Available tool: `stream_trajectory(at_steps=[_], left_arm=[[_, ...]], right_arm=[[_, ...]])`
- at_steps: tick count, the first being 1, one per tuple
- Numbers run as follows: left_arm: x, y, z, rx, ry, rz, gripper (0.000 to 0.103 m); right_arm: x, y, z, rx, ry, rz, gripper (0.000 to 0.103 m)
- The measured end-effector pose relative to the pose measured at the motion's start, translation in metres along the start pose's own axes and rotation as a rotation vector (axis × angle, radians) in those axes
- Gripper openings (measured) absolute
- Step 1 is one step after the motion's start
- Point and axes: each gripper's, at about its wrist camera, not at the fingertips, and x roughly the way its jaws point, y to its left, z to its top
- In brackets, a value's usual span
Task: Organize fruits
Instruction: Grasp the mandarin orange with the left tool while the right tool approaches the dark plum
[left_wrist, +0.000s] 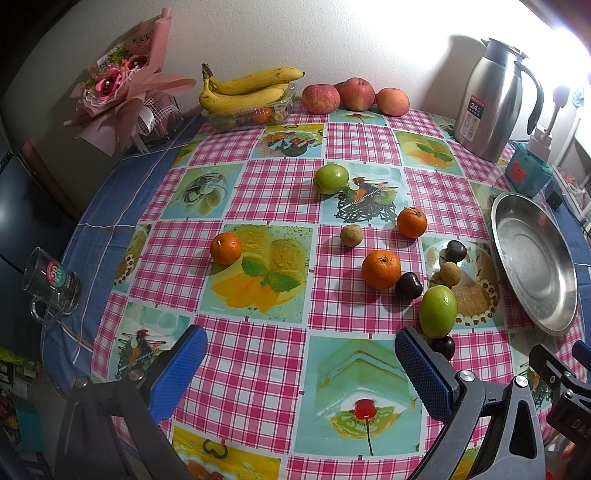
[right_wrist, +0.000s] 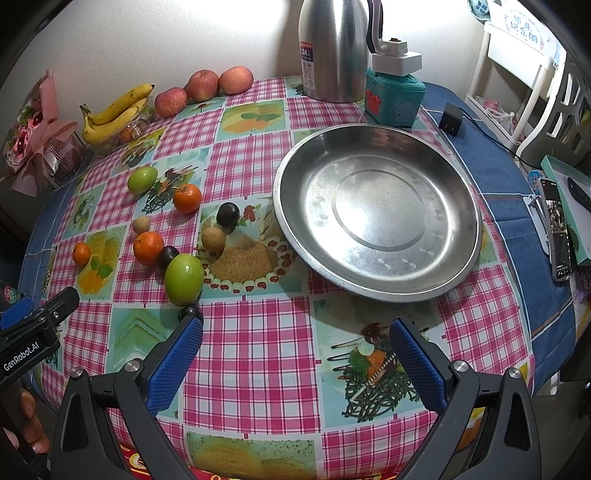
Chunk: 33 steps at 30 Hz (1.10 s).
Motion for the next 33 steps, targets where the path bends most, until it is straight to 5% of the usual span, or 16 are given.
stream_trajectory(at_steps=[25,33], left_arm=[[0.02,0.108,0.035,-0.09,-0.042,-0.069,0.103],[0.042,0.133,0.056,-0.064,0.028,-0.089,0.103]], right_arm=[[0.015,0.069,0.019,-0.067,0.06,0.057,0.101],[0.031,0.073,0.026,-0.034,0.096,0.064,0.101]])
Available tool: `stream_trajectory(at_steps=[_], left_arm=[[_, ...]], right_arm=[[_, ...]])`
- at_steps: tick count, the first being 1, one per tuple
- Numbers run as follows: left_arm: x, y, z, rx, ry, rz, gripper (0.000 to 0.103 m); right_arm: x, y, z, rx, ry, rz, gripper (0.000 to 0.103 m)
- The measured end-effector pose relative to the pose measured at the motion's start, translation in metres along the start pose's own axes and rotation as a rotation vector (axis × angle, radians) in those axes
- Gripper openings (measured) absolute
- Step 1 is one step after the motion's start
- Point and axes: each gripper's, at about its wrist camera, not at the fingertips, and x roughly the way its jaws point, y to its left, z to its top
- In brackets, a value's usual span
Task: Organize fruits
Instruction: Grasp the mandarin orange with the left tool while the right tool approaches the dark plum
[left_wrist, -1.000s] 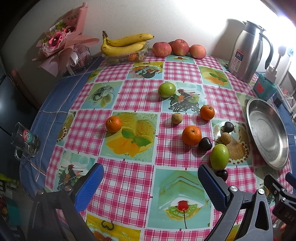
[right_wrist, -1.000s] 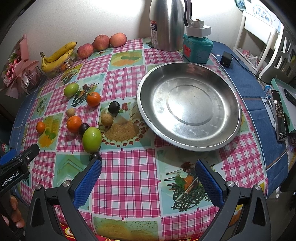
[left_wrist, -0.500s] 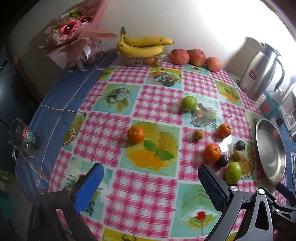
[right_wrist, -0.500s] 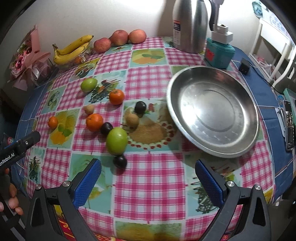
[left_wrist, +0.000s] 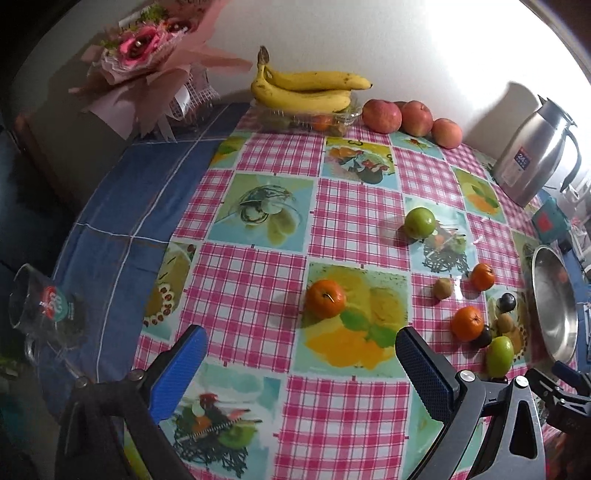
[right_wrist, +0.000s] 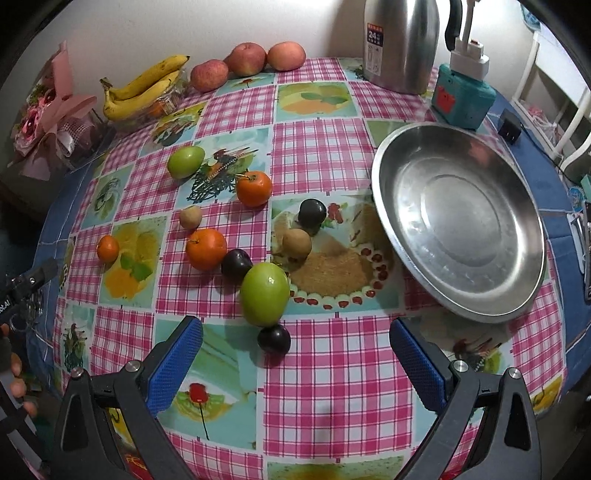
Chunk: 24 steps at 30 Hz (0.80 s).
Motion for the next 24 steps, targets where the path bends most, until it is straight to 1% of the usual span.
stream_trajectory(at_steps=[2,4,8,9,10,11,13,15,18,21,24], left_arm=[[0.01,0.004,0.005,-0.008,0.022,-0.013,0.103],[0.022,0.007,0.009,-0.015,0.052,-0.021,0.102],[0.043,0.003,0.013,0.013,0.094,-0.018,0.1],[0.047,0.001,0.015,0.02,0.103,-0.021,0.099],[0.051,-0.001,0.016,0.027,0.109,-0.021,0.099],[0.055,-0.003,0.019,0.035,0.114,-0.02,0.098],[0.061,-0.008,0.021,0.056,0.12,-0.014,0.098],[0.068,-0.015,0.024,0.088,0.133,-0.001,0.098],[0.081,-0.02,0.028,0.113,0.158,0.017,0.095],[0.092,-0.023,0.029,0.121,0.178,0.029,0.088],[0.102,-0.026,0.031,0.129,0.194,0.028,0.081]], right_arm=[[0.005,0.0,0.002,0.005,0.008,0.005,0.1],[0.009,-0.001,0.002,0.016,0.018,0.002,0.095],[0.022,0.002,0.001,0.013,0.058,0.013,0.094],[0.025,0.003,0.0,0.012,0.068,0.018,0.09],[0.029,0.004,-0.001,0.01,0.082,0.025,0.084],[0.033,0.005,-0.001,0.007,0.098,0.03,0.083],[0.04,0.007,-0.003,0.005,0.121,0.03,0.083],[0.047,0.01,-0.005,-0.013,0.14,0.01,0.083],[0.054,0.013,-0.007,-0.029,0.16,-0.006,0.082],[0.063,0.013,-0.009,-0.035,0.184,-0.022,0.076],[0.07,0.013,-0.009,-0.039,0.195,-0.028,0.074]])
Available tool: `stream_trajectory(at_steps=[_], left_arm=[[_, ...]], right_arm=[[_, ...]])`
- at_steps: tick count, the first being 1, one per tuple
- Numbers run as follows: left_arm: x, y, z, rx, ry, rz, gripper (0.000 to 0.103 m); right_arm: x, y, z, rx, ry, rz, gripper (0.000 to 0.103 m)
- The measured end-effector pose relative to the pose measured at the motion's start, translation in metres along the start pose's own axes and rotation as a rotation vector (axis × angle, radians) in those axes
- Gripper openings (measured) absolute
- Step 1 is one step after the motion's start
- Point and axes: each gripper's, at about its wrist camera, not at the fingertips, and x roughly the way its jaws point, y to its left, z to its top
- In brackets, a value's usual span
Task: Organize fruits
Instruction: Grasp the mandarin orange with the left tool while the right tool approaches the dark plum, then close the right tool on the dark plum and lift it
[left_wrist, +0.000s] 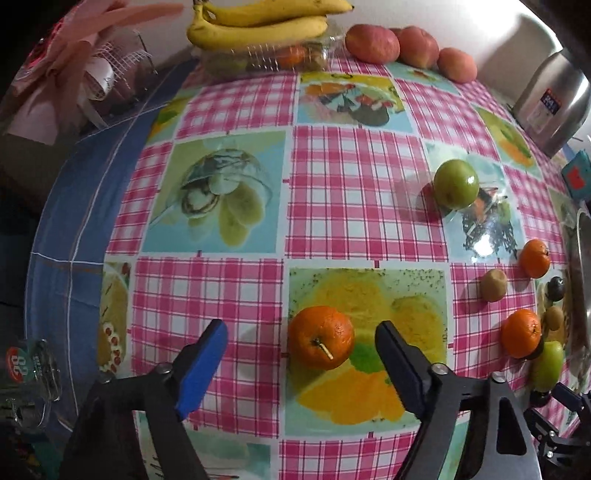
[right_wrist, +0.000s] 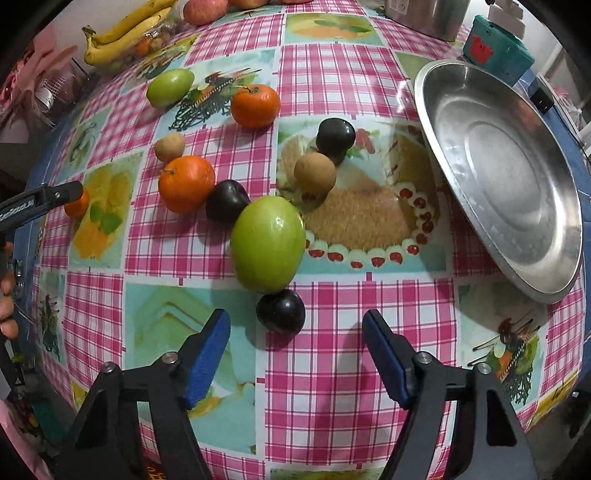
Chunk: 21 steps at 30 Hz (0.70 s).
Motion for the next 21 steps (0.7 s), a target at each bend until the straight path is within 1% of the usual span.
stream_trajectory(at_steps=[2,3,5,7,11,13,21], left_arm=[[0.005,-0.001,0.002,0.004,0.009,-0.004,0.072],[0.008,-0.002,0.003,0.003,0.015,-0.007,0.07],[0.013,-0.002,0.005,0.0,0.028,-0.014,0.057],[0.017,-0.003,0.007,-0.004,0.032,-0.021,0.052],[0.024,-0.005,0.017,-0.009,0.031,-0.023,0.04],[0.022,-0.005,0.019,-0.01,0.037,-0.023,0.039],[0.02,-0.004,0.016,-0.047,0.052,-0.024,0.039]], right_arm=[[0.003,0.002,0.002,-0.008,0.003,-0.007,0.071],[0.006,0.005,0.004,-0.014,0.005,-0.01,0.068],[0.011,0.009,0.004,-0.028,0.003,-0.021,0.066],[0.014,0.011,0.006,-0.034,-0.003,-0.022,0.06],[0.019,0.012,0.006,-0.041,-0.012,-0.032,0.052],[0.016,0.014,0.004,-0.041,-0.012,-0.029,0.044],[0.015,0.012,0.004,-0.056,-0.014,-0.003,0.034]])
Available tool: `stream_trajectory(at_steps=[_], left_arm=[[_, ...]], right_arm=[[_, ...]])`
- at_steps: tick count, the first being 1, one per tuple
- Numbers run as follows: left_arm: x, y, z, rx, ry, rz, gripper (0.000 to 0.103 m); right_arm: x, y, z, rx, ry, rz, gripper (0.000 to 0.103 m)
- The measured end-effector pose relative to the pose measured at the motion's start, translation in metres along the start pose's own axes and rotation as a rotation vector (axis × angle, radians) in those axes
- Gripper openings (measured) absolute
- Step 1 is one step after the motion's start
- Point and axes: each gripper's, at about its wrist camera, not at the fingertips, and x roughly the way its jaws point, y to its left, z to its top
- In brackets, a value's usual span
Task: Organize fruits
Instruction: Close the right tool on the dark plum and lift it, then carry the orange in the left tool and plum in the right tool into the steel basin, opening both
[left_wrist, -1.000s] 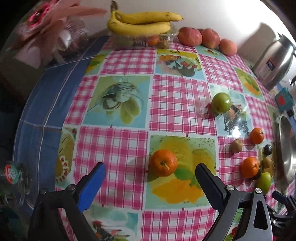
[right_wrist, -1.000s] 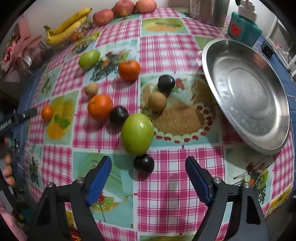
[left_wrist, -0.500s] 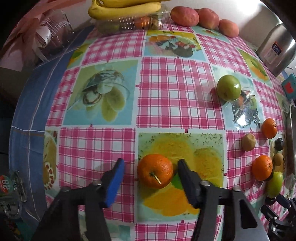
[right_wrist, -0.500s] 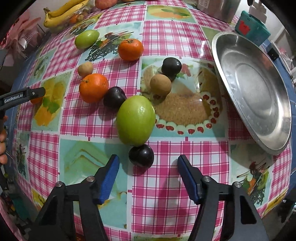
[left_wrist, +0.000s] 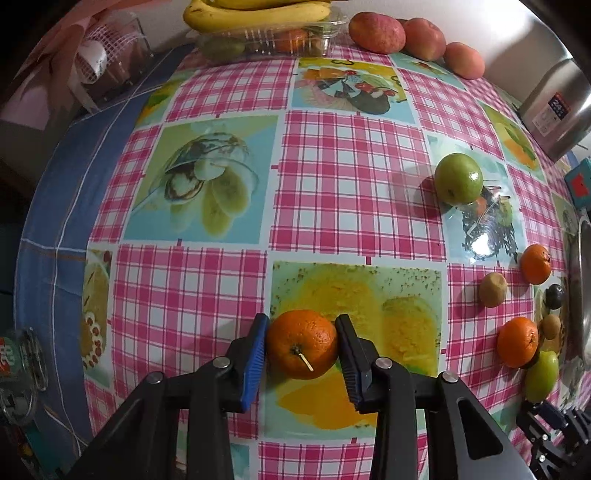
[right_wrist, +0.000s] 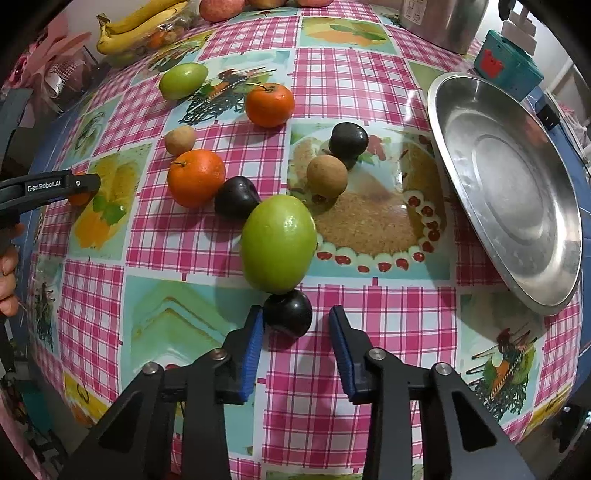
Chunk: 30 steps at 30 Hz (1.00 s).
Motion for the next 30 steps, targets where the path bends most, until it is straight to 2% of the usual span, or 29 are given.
stream_trajectory(at_steps=[4,10,19,26,30], left_arm=[[-0.002,0.004,-0.007,-0.025,0.011,0.0,0.039],[-0.004,0.005,-0.017,-0.061,0.024,-0.003,0.039],[-0.015,0.008,-0.04,-0.143,0.037,0.001,0.039],[-0.047,-0.006,-0.046,-0.18,0.004,-0.005,0.039],[-0.066,-0.019,-0.046,-0.199,-0.017,-0.021,0.039]], right_arm=[[-0.002,0.003,-0.003,-0.011,0.0,0.019,0.027],[-0.006,0.002,-0.005,-0.008,-0.001,0.042,0.026],[-0.024,-0.004,-0.003,-0.01,-0.029,0.129,0.026],[-0.051,-0.014,-0.005,-0.005,-0.088,0.182,0.026],[-0.07,-0.025,-0.001,0.015,-0.135,0.184,0.026]])
